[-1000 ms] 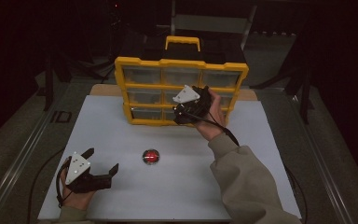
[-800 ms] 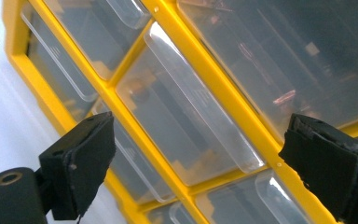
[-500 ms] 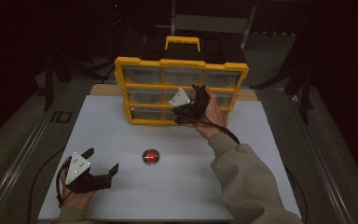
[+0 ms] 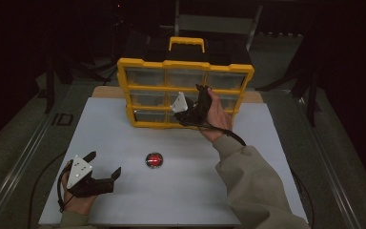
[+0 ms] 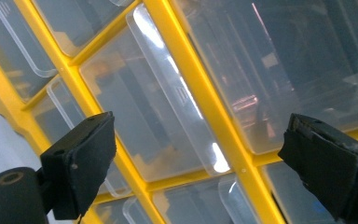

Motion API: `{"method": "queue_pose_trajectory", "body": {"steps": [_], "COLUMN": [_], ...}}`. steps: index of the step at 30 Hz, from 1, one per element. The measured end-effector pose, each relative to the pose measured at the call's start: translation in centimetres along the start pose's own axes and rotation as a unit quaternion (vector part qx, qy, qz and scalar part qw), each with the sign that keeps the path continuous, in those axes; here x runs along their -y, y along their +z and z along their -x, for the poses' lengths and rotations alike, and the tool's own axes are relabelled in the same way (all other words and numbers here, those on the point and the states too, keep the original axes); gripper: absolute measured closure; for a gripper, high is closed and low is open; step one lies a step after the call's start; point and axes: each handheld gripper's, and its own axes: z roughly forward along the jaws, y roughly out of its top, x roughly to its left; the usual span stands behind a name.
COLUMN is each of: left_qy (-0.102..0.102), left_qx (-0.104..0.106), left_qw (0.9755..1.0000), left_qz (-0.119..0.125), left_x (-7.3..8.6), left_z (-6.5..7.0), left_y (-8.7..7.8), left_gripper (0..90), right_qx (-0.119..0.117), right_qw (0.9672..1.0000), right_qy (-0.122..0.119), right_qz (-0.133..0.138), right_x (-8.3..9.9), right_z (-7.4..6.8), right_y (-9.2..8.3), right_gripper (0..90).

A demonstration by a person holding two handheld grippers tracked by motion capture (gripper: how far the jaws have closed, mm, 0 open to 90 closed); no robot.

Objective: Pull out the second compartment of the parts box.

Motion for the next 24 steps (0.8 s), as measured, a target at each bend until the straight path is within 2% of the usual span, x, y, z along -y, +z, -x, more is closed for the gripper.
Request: {"method": "queue_pose_trajectory", "body": {"steps": [11,24], "left_qy": [-0.001,-0.002], "left_qx": [0.000,-0.001], "left_qw": [1.0000,1.0000], "left_qz": [-0.001,-0.001], "left_x": [0.0,0.0], "left_z": [0.0,-0.1], "left_y": [0.0,0.0], "left_gripper": [0.0,0.0], "right_qx": [0.035,0.062], "right_qw": [0.9988,0.9964], "right_qy": [-0.035,-0.057], "right_qz": [0.003,0.009], "right_x": [-0.4,-1.1], "right_z": [0.2,0.9], "right_y": [-0.2,-0.5], "right_gripper": [10.0,10.7]}}
